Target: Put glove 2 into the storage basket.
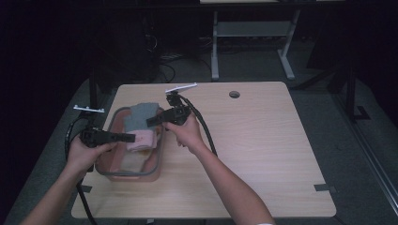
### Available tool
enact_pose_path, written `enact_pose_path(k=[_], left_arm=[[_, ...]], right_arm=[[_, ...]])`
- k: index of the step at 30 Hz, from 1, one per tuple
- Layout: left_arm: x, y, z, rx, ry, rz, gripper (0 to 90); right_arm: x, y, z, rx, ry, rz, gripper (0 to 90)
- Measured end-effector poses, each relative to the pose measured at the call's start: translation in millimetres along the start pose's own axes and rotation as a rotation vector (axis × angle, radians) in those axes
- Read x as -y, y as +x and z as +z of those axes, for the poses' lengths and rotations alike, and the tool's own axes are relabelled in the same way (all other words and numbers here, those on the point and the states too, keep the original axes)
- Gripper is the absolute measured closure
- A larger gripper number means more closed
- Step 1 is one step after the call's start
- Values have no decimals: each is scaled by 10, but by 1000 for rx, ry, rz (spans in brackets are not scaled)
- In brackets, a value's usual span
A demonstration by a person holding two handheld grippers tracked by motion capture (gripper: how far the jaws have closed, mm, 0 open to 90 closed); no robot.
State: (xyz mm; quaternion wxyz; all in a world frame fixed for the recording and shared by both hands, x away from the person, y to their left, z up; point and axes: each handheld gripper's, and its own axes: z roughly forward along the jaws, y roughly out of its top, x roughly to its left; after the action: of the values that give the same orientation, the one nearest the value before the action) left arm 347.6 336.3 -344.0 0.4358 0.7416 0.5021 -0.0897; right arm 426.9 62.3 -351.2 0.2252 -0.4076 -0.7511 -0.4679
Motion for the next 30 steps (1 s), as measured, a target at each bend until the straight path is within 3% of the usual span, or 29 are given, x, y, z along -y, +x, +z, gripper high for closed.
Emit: enact_pose_path(k=[15, 25, 30], left_arm=[[92, 133, -25, -52, 39, -15, 694], [176, 218, 17, -96, 82, -26, 694], [207, 247, 39, -118, 109, -27, 694]], right_arm=[[28, -47, 268, -2, 47, 10, 782], [55, -99, 444, 32, 102, 9, 778], [71, -93, 523, 73, 144, -8, 774]])
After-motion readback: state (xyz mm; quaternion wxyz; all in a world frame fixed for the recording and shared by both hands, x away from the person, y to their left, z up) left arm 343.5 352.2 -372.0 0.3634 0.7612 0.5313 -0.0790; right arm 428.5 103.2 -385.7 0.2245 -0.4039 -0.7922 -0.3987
